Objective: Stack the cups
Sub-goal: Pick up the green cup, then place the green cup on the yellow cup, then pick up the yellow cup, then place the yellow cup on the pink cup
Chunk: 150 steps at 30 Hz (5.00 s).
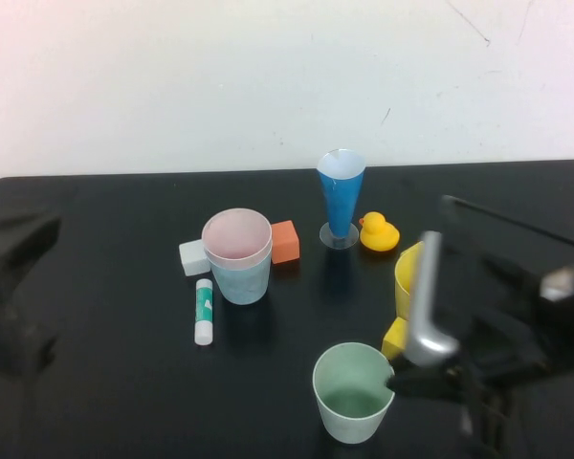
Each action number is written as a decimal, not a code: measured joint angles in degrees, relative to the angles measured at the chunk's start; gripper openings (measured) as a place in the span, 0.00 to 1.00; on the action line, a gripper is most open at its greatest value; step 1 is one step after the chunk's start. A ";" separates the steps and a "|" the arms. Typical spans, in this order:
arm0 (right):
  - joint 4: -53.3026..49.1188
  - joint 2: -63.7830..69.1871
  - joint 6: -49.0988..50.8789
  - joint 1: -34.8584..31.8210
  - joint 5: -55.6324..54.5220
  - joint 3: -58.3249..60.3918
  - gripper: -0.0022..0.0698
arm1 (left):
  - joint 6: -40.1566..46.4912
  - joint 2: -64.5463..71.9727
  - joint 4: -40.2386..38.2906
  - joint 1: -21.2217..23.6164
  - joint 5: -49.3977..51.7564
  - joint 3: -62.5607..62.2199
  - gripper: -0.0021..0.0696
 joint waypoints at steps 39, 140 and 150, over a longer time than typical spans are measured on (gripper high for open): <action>-11.64 31.29 -1.72 0.34 9.80 -29.52 0.07 | -19.12 -18.41 21.16 0.00 3.14 18.69 0.03; -16.72 55.10 15.68 1.02 10.83 -73.49 0.46 | -19.22 -18.46 19.59 0.00 -0.86 22.77 0.03; -21.00 47.48 15.68 1.02 19.15 -74.37 0.39 | -19.22 -18.92 17.54 0.00 -2.06 22.77 0.03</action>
